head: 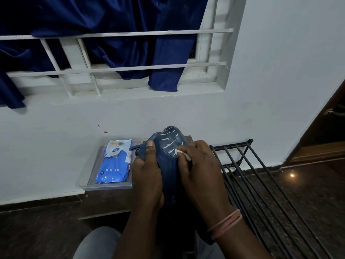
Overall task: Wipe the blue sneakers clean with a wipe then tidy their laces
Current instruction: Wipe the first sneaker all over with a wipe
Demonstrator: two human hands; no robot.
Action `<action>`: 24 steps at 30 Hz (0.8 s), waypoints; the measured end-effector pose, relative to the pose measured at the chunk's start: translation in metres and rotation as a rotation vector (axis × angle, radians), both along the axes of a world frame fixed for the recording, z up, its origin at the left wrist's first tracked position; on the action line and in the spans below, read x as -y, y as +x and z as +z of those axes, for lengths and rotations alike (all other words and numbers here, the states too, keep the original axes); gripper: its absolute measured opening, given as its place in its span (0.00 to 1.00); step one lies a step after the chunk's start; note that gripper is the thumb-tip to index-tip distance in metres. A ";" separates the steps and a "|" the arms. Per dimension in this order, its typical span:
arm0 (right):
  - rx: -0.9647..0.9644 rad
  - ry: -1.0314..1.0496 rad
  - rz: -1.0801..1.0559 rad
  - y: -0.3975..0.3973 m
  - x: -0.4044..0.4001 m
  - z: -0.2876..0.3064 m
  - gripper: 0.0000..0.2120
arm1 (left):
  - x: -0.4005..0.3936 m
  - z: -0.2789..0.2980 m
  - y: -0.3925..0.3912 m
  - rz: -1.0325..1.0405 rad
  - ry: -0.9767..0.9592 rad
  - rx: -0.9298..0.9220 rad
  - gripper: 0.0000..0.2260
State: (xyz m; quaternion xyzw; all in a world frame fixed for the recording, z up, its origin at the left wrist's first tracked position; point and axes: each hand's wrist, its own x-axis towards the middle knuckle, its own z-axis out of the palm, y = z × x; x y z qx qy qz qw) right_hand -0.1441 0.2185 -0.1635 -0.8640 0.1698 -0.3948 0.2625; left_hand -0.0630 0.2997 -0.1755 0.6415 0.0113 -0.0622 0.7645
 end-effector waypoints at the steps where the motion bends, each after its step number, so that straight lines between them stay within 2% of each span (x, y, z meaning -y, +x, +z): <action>1: -0.013 -0.015 0.006 -0.002 0.000 -0.002 0.06 | 0.000 0.000 0.001 0.008 0.005 0.008 0.20; 4: -0.044 -0.008 -0.001 -0.008 -0.002 -0.012 0.06 | -0.002 -0.002 0.002 0.025 -0.004 0.007 0.21; 10: 0.103 0.018 -0.058 0.002 0.006 0.002 0.06 | 0.003 0.004 -0.004 -0.008 -0.028 -0.010 0.19; 17: 0.027 0.058 -0.046 -0.008 -0.003 -0.016 0.08 | 0.000 0.004 -0.003 -0.013 -0.033 -0.011 0.18; 24: 0.107 0.043 -0.048 0.003 0.011 0.008 0.08 | -0.001 0.006 -0.006 -0.022 -0.014 -0.008 0.19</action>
